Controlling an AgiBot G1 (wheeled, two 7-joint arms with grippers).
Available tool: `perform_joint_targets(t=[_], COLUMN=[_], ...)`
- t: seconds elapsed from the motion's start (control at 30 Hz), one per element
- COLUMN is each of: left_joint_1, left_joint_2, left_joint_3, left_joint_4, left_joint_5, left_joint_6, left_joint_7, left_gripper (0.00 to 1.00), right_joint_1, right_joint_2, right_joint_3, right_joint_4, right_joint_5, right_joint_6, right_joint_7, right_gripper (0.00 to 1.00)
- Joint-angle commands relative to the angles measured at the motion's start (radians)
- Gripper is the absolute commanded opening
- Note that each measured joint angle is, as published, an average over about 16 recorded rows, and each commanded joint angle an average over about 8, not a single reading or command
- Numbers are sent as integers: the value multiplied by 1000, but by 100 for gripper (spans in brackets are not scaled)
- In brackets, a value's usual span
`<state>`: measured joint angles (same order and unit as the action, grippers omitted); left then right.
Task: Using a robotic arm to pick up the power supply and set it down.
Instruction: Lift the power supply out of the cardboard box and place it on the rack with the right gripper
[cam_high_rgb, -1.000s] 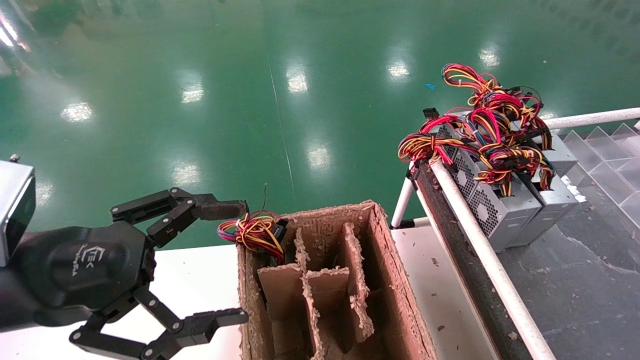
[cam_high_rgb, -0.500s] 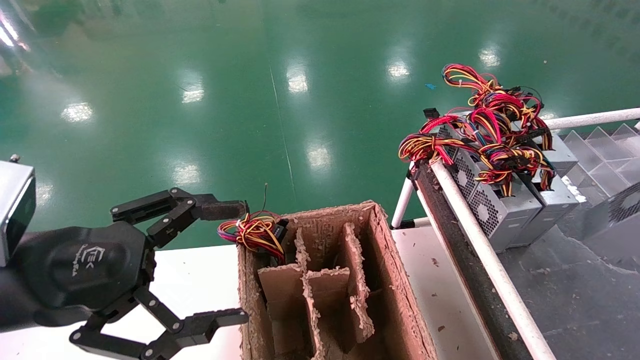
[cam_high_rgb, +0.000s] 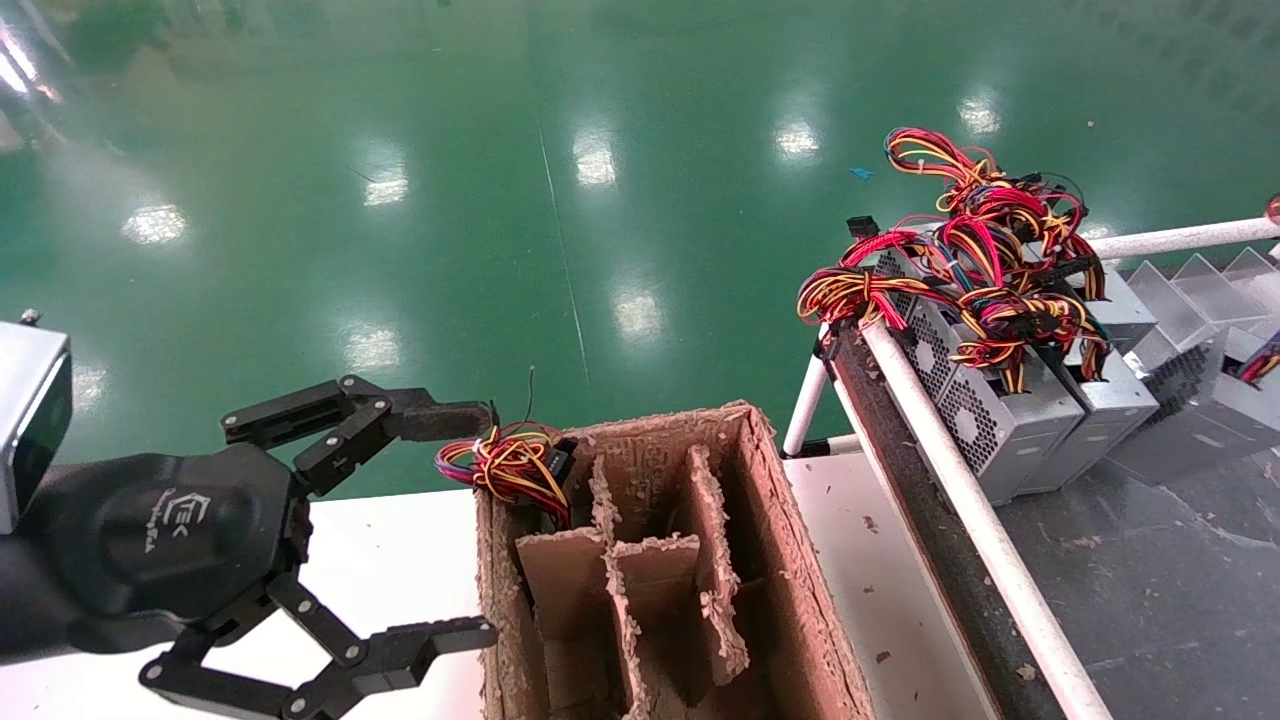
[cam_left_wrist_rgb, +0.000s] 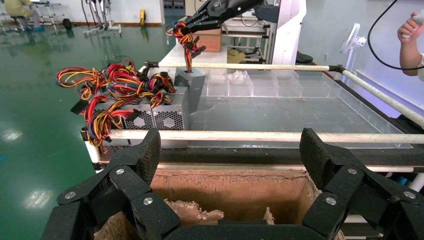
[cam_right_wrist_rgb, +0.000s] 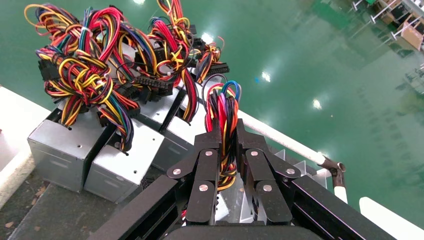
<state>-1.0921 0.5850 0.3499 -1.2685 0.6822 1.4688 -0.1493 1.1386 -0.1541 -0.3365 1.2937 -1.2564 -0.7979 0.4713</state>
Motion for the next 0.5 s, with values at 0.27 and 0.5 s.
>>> perform_joint_targets(t=[0.27,0.5], left_joint_1=[0,0], left_joint_2=[0,0], left_joint_3=[0,0], left_joint_4=[0,0], left_joint_5=[0,0], left_joint_6=[0,0], left_joint_7=[0,0], left_gripper=[100,100], right_joint_1=[31,97], right_joint_2=[-59,-117], right_joint_3=[-22,-50], right_joint_4=[-7,-31], right_joint_5=[-70,-144], right_joint_6=[13,-28], right_joint_7=[-3,5], right_gripper=[0,0])
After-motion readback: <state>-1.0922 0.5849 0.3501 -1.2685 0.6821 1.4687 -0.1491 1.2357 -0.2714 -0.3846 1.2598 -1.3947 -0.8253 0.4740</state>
